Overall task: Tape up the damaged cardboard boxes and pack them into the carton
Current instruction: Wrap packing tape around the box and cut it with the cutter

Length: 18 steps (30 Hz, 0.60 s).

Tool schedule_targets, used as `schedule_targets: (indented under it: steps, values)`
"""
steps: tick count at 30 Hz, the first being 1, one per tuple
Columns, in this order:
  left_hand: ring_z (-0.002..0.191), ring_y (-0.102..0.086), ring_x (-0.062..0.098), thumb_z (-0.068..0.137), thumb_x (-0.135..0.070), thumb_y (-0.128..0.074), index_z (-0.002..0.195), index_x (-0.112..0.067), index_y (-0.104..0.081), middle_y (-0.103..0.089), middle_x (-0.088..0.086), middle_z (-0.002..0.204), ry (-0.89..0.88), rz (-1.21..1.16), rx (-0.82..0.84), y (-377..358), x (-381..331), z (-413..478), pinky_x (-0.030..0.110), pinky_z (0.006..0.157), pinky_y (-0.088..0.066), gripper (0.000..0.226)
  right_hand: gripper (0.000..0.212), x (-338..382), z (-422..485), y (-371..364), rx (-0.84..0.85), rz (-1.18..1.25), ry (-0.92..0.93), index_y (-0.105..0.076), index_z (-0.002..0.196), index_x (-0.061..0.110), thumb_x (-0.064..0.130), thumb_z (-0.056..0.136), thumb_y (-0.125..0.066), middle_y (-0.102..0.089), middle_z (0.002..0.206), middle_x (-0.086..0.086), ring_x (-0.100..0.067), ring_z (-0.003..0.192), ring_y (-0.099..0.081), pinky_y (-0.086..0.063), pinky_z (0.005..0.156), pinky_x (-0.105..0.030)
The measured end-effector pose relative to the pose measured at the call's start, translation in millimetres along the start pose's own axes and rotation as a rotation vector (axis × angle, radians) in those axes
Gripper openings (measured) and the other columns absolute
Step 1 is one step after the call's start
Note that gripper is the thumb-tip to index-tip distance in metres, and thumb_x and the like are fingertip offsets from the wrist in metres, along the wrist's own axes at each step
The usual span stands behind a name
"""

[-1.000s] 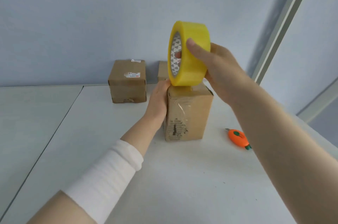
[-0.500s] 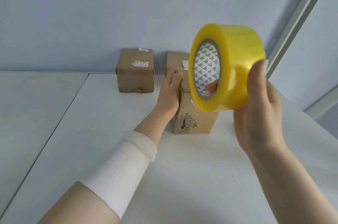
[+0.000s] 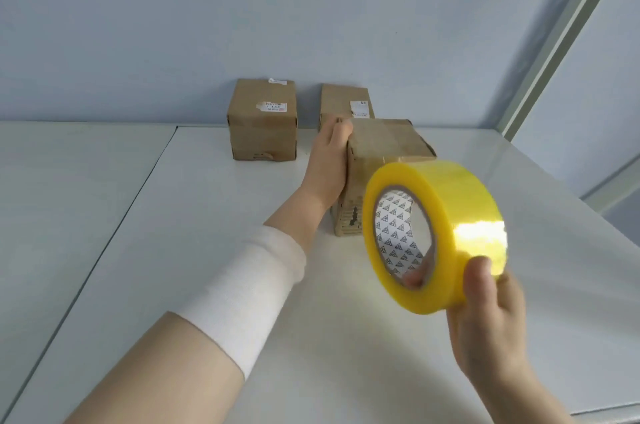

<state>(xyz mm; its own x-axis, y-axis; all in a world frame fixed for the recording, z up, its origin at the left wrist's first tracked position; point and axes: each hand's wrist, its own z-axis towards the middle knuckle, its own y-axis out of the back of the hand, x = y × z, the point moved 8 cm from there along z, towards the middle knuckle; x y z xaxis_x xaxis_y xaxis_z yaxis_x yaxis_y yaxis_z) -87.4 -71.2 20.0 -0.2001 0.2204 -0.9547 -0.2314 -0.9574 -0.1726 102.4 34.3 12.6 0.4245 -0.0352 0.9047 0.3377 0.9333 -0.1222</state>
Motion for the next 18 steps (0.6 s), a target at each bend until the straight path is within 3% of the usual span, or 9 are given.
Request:
schedule_targets:
  steps: [2, 4, 6, 8, 9, 13, 15, 18]
  values:
    - [0.078, -0.048, 0.011, 0.092, -0.026, -0.037, 0.078, -0.019, -0.045, -0.048, -0.001, 0.085, 0.026, 0.045, 0.024, -4.0, -3.1, -2.3, 0.029, 0.078, -0.039, 0.018, 0.044, -1.0, 6.7, -1.5, -0.013, -0.004, -0.023, -0.069, 0.059, 0.019, 0.061, 0.067, -0.058, -0.063, 0.048, 0.01, 0.001, 0.047, -0.059, -0.047, 0.049, -0.011]
    - [0.081, -0.051, 0.002, 0.087, -0.038, -0.04, 0.088, -0.025, -0.047, -0.049, -0.007, 0.089, 0.034, 0.045, 0.09, -4.6, -4.8, -4.1, 0.02, 0.077, -0.041, 0.015, 0.033, 8.0, 13.9, -9.2, -0.011, -0.031, 0.0, -0.06, 0.067, 0.017, 0.048, 0.066, -0.051, -0.063, 0.047, 0.013, 0.003, 0.045, -0.06, -0.045, 0.046, -0.009]
    - [0.11, -0.048, -0.003, 0.082, -0.057, -0.045, 0.116, -0.034, -0.04, -0.048, -0.011, 0.117, -0.04, 0.051, 0.167, 1.2, -5.2, -7.0, 0.015, 0.091, -0.041, 0.041, 0.029, 11.7, 13.4, -11.7, -0.003, -0.039, 0.035, -0.057, 0.07, 0.017, 0.045, 0.066, -0.05, -0.064, 0.05, 0.016, 0.007, 0.048, -0.06, -0.044, 0.045, -0.006]
    - [0.137, -0.027, 0.007, 0.076, -0.076, -0.046, 0.128, -0.047, -0.03, -0.033, -0.007, 0.141, -0.183, 0.158, 0.236, 8.0, -9.1, -14.9, 0.032, 0.112, -0.029, 0.062, 0.029, 11.3, 9.3, -8.3, -0.01, -0.003, 0.036, -0.057, 0.072, 0.017, 0.045, 0.066, -0.049, -0.065, 0.053, 0.018, 0.008, 0.049, -0.06, -0.044, 0.046, -0.006]
    - [0.141, -0.021, 0.011, 0.074, -0.079, -0.045, 0.127, -0.052, -0.03, -0.03, -0.007, 0.143, -0.254, 0.243, 0.279, 7.2, -12.4, -21.0, 0.041, 0.114, -0.026, 0.062, 0.029, 10.4, 7.8, -6.7, -0.015, 0.008, 0.031, -0.057, 0.072, 0.017, 0.045, 0.066, -0.049, -0.064, 0.052, 0.018, 0.007, 0.049, -0.06, -0.044, 0.046, -0.006]
    - [0.135, -0.031, 0.015, 0.083, -0.068, -0.045, 0.125, -0.046, -0.039, -0.036, -0.014, 0.133, -0.374, 0.33, 0.292, 5.8, -21.8, -31.4, 0.046, 0.108, -0.035, 0.048, 0.023, 13.4, 17.4, -8.5, -0.018, -0.007, -0.022, -0.061, 0.063, 0.017, 0.039, 0.068, -0.06, -0.063, 0.047, 0.014, 0.004, 0.044, -0.059, -0.044, 0.043, -0.008]
    - [0.135, -0.029, 0.013, 0.09, -0.054, -0.045, 0.122, -0.036, -0.044, -0.037, -0.005, 0.134, -0.399, 0.367, 0.218, 5.9, -28.4, -26.2, 0.045, 0.11, -0.032, 0.036, 0.036, 25.2, 32.9, -10.7, -0.011, -0.027, -0.056, -0.068, 0.051, 0.018, 0.044, 0.072, -0.058, -0.063, 0.045, 0.01, 0.002, 0.043, -0.059, -0.045, 0.042, -0.011]
    - [0.121, -0.046, 0.017, 0.093, -0.045, -0.039, 0.11, -0.024, -0.053, -0.05, 0.004, 0.124, -0.188, 0.319, 0.096, 8.5, -22.7, -10.4, 0.05, 0.104, -0.039, 0.03, 0.032, 51.3, 70.0, -17.0, 0.056, -0.079, -0.077, -0.069, 0.052, 0.042, 0.061, 0.071, -0.052, -0.066, 0.049, 0.008, -0.003, 0.045, -0.062, -0.046, 0.041, -0.016]
